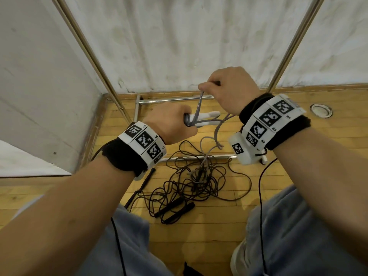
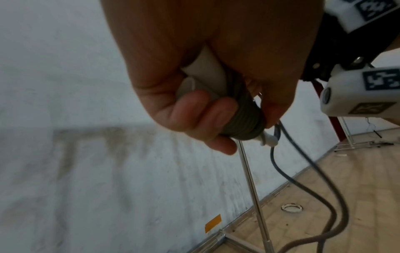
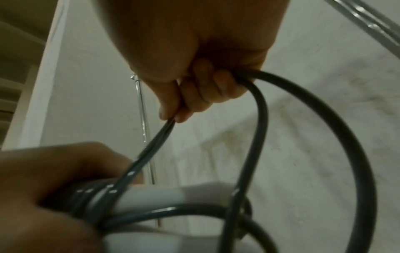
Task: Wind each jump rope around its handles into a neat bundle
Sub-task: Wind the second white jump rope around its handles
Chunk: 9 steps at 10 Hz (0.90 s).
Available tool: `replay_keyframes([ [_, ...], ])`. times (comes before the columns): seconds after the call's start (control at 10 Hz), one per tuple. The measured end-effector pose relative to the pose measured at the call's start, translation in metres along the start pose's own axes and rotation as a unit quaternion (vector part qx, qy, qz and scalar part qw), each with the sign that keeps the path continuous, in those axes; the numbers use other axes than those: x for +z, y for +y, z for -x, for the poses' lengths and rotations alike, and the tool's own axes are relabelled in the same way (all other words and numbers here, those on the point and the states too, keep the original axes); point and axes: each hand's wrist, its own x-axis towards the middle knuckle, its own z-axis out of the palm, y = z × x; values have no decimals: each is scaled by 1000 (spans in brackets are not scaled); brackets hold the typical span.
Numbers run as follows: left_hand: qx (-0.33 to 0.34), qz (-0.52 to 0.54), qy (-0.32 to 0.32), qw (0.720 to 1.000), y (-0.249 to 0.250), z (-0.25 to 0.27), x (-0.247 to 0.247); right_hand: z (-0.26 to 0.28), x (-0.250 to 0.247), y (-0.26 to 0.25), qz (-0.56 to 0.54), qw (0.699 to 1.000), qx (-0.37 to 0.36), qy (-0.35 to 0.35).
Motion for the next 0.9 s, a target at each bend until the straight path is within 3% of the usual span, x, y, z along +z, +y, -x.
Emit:
replay_keyframes([
  [0.2, 44, 102, 9, 994, 5, 14, -15, -6, -9, 15, -86, 993, 68, -39],
  [0.4, 33, 231, 52, 971, 12, 25, -30, -6, -1, 12, -195, 969, 97, -114],
  [0.5, 4, 285, 94, 954, 11, 24, -33, -2, 1, 8, -424, 873, 57, -236],
  [0.6, -29, 333, 140, 932, 9, 21, -37, 6, 22, -7, -255, 938, 118, -201],
  [0.7, -55, 370, 167, 912, 9, 19, -39, 12, 32, -21, -232, 956, 67, -168],
  [0.9, -90, 464, 189, 861, 9, 14, -38, 20, 43, -37, -380, 884, 154, -224],
])
